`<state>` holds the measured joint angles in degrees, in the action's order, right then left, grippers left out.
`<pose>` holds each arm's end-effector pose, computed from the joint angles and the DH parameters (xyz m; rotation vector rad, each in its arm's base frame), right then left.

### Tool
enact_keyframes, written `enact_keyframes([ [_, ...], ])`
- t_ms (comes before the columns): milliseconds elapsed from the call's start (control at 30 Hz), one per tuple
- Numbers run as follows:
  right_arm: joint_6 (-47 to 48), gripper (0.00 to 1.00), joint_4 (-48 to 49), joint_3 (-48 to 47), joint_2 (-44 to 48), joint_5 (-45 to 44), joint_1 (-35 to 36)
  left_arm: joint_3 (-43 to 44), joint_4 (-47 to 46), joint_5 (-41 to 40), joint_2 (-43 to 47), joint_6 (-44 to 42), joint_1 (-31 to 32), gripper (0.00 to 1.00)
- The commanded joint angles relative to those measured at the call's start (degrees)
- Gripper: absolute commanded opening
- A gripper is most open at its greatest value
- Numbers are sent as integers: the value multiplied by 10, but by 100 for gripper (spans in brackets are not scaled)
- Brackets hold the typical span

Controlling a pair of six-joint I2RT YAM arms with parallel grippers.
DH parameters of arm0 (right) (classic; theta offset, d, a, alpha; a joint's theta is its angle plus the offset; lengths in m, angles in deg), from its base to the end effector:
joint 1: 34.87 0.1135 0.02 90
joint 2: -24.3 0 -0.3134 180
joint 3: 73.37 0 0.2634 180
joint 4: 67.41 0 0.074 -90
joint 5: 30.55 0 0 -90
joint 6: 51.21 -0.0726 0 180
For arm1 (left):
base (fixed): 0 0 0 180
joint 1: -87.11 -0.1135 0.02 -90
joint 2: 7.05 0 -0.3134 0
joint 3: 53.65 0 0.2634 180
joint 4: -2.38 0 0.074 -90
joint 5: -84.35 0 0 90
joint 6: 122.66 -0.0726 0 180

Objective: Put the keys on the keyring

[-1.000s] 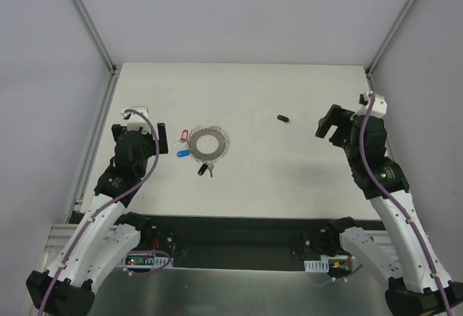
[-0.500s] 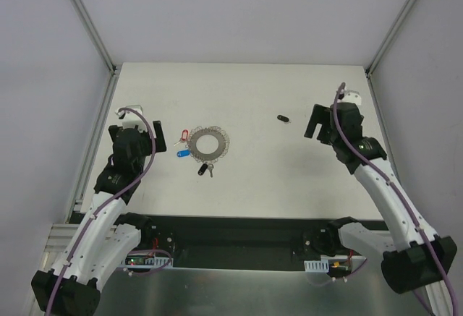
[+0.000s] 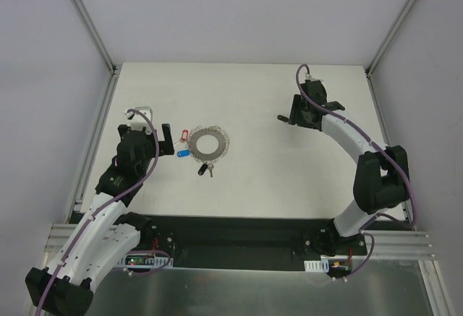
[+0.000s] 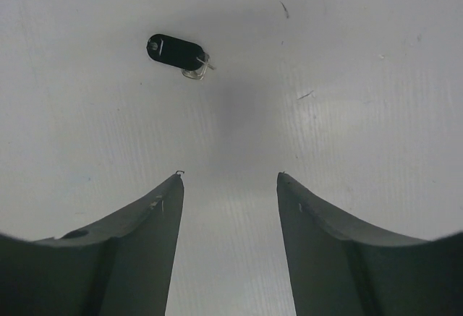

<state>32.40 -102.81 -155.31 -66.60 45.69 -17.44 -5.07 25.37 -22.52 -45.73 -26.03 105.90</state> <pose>0.3758 0.0999 0.2848 -0.1057 2.3160 -0.0723 0.1721 -0.0363 0.3222 -0.0199 1.7895 -0.0534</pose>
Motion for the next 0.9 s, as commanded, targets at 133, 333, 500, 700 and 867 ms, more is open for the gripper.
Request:
enact_keyframes([
  [133, 83, 47, 49, -88, -116, 93, -21, -5, -3, 38, -18, -7, 4, 99],
  [333, 92, 36, 46, -143, -196, 130, -39, 1, -3, 80, -51, 5, 4, 99],
  [500, 95, 34, 34, -182, -243, 151, -50, 5, -3, 104, -69, 0, 4, 99],
  [700, 96, 31, 19, -222, -284, 174, -55, 1, -3, 104, -64, -13, 4, 99],
  [867, 86, 26, 17, -205, -286, 170, -55, 2, -3, 108, -66, -18, 4, 99],
])
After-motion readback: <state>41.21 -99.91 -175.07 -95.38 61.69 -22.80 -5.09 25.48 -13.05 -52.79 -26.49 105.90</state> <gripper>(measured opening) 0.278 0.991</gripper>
